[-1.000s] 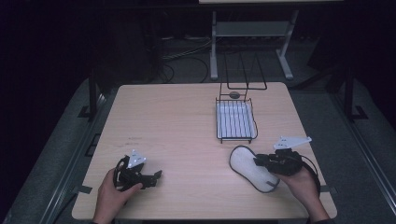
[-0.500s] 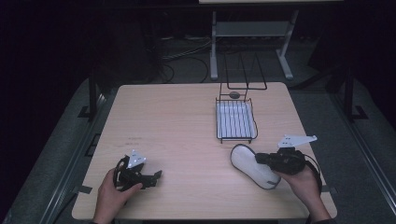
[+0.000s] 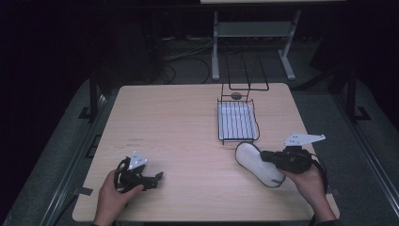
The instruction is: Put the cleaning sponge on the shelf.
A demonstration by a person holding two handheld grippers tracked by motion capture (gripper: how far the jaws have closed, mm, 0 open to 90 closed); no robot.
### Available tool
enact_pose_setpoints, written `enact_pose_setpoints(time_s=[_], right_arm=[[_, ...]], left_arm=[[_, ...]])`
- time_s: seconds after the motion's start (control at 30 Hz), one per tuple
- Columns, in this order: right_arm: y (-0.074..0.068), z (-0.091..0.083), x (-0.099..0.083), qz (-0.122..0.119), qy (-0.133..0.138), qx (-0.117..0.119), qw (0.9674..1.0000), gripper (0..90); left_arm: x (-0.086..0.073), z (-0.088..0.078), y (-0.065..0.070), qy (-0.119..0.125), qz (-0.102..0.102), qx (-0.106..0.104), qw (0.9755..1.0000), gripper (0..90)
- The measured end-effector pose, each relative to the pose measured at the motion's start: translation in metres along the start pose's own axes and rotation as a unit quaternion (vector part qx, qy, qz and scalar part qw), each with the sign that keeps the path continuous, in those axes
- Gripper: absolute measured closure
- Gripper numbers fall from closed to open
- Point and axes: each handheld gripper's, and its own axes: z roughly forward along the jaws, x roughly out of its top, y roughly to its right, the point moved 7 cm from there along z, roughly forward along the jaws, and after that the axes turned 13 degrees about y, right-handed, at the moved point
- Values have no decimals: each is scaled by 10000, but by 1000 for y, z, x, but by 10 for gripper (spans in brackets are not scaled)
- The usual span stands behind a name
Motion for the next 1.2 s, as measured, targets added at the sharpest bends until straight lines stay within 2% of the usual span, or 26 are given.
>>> enact_pose_setpoints(time_s=[0.53,0.77,1.2], right_arm=[[14,-11,16,-4,213,-201,9996,835],[27,-15,26,34,355,-327,9988,835],[41,-11,40,60,533,-453,9975,835]], left_arm=[[0,0,0,-4,5,-1,10000,127],[0,0,0,-6,2,-3,10000,127],[0,0,0,-3,-10,5,10000,127]])
